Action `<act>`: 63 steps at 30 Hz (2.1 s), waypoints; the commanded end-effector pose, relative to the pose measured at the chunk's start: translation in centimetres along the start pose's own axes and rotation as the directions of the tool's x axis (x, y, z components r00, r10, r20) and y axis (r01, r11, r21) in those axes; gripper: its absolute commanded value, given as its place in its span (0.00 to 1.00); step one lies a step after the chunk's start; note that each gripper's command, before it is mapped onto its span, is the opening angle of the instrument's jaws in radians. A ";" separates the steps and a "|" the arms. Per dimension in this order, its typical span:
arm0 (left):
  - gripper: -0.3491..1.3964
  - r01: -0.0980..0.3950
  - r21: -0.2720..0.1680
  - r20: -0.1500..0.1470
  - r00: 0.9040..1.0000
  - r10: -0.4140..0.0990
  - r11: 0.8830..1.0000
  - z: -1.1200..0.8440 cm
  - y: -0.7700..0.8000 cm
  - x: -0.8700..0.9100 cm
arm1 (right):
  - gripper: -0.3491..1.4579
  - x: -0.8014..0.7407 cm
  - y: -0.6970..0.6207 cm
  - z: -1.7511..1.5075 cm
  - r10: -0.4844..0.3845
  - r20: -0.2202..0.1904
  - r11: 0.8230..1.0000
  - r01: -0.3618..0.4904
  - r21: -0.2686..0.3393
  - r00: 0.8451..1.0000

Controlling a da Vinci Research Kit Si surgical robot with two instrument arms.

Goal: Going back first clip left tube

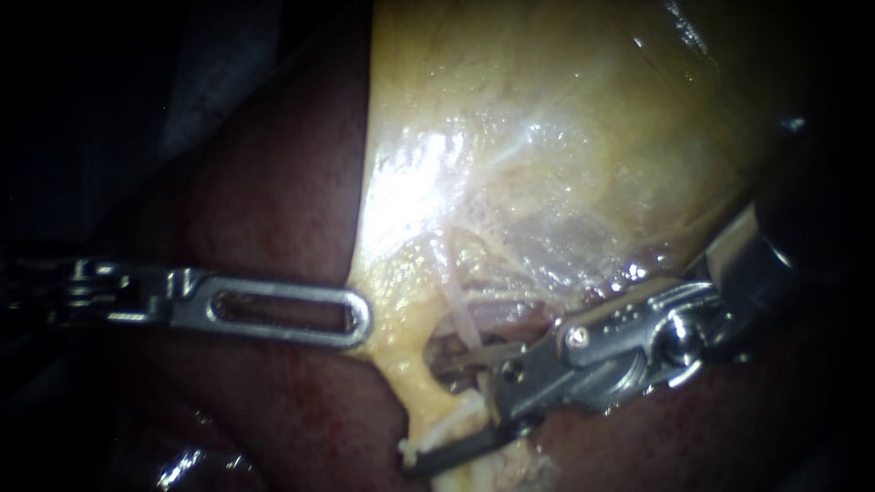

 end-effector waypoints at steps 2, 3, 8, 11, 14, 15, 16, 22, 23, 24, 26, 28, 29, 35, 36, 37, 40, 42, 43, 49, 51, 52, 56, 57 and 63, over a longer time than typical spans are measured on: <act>0.00 0.000 0.000 0.000 1.000 0.000 1.000 0.00 0.00 0.00 | 0.52 0.00 -0.01 -0.04 0.000 -0.001 1.000 0.000 0.002 1.000; 0.00 0.000 0.000 0.000 1.000 0.000 1.000 0.00 0.00 0.00 | 0.52 0.00 -0.01 -0.05 0.000 -0.001 1.000 0.000 0.002 1.000; 0.00 0.006 -0.001 0.000 1.000 -0.006 1.000 0.01 0.01 -0.01 | 0.52 0.02 0.00 0.03 0.000 -0.001 1.000 0.000 -0.001 1.000; 0.00 0.006 -0.001 0.001 1.000 -0.006 1.000 0.03 0.02 -0.01 | 0.52 0.08 0.01 0.15 0.002 -0.001 1.000 -0.002 -0.007 1.000; 0.00 0.011 -0.002 0.002 1.000 -0.011 1.000 0.05 0.02 -0.02 | 0.52 0.14 0.01 0.28 0.003 0.000 1.000 -0.003 -0.012 1.000; 0.00 0.011 -0.003 0.003 1.000 -0.011 1.000 0.06 0.01 -0.02 | 0.52 0.16 0.00 0.31 0.003 0.000 1.000 -0.003 -0.014 1.000; 0.00 0.011 -0.003 0.003 1.000 -0.011 1.000 0.07 0.01 -0.01 | 0.52 0.17 0.00 0.35 0.003 0.000 1.000 -0.003 -0.016 1.000; 0.00 0.011 -0.004 0.004 1.000 -0.011 1.000 0.12 -0.05 0.00 | 0.52 0.22 0.00 0.44 0.004 -0.004 1.000 -0.004 -0.022 1.000; 0.00 0.012 -0.004 0.005 1.000 -0.012 1.000 0.12 -0.05 0.00 | 0.52 0.22 0.00 0.44 0.005 -0.004 1.000 -0.005 -0.023 1.000; 0.00 0.012 -0.004 0.005 1.000 -0.012 1.000 0.13 -0.06 0.00 | 0.52 0.22 0.01 0.45 0.005 -0.004 1.000 -0.005 -0.026 1.000; 0.00 0.012 -0.004 0.005 1.000 -0.012 1.000 0.14 -0.07 0.00 | 0.52 0.22 0.02 0.47 0.005 -0.004 1.000 -0.005 -0.027 1.000; 0.00 0.013 -0.001 0.007 1.000 -0.013 1.000 0.14 -0.08 -0.01 | 0.52 0.21 0.02 0.48 0.004 -0.004 1.000 -0.004 -0.028 1.000; 0.00 0.013 -0.001 0.007 1.000 -0.013 1.000 0.15 -0.09 0.00 | 0.52 0.21 0.02 0.49 0.004 -0.004 1.000 -0.004 -0.028 1.000; 0.00 0.014 0.002 0.009 1.000 -0.014 1.000 0.16 -0.13 -0.01 | 0.52 0.14 0.04 0.46 0.003 0.014 0.999 -0.002 -0.032 1.000; 0.00 0.014 0.002 0.009 1.000 -0.014 1.000 0.15 -0.14 -0.01 | 0.52 0.12 0.04 0.45 0.002 0.023 0.999 -0.001 -0.034 1.000; 0.00 0.015 0.005 0.010 1.000 -0.015 1.000 0.15 -0.15 -0.02 | 0.52 0.10 0.05 0.43 0.002 0.035 0.999 -0.001 -0.036 0.999; 0.00 0.018 0.009 0.011 1.000 -0.018 1.000 0.13 -0.18 -0.06 | 0.52 0.02 0.08 0.39 0.001 0.061 0.999 0.001 -0.042 0.998; 0.00 0.019 0.010 0.011 1.000 -0.019 1.000 0.11 -0.19 -0.06 | 0.52 -0.01 0.09 0.36 0.001 0.060 0.999 0.002 -0.044 0.998; 0.00 0.019 0.010 0.011 1.000 -0.019 1.000 0.10 -0.19 -0.06 | 0.52 -0.02 0.09 0.34 0.000 0.060 0.999 0.002 -0.044 0.998; 0.00 0.019 0.011 0.010 1.000 -0.019 1.000 0.09 -0.19 -0.06 | 0.52 -0.02 0.09 0.30 0.001 0.058 0.999 0.002 -0.047 0.998; 0.00 0.019 0.011 0.010 1.000 -0.019 1.000 0.09 -0.18 -0.06 | 0.52 0.00 0.09 0.28 0.002 0.056 0.999 0.001 -0.053 0.998; 0.00 0.019 0.011 0.010 1.000 -0.019 1.000 0.08 -0.17 -0.06 | 0.52 0.01 0.09 0.28 0.003 0.055 0.998 0.000 -0.056 0.998; 0.00 0.018 0.011 0.009 1.000 -0.018 1.000 0.08 -0.13 -0.06 | 0.52 0.04 0.09 0.25 0.005 0.052 0.998 -0.002 -0.064 0.999; 0.00 0.017 0.011 0.009 1.000 -0.017 1.000 0.08 -0.12 -0.06 | 0.52 0.05 0.09 0.25 0.006 0.050 0.998 -0.002 -0.070 0.999; 0.00 0.017 0.009 0.011 1.000 -0.017 1.000 0.10 -0.12 -0.06 | 0.52 0.10 0.11 0.31 0.016 0.086 0.992 -0.005 -0.126 0.996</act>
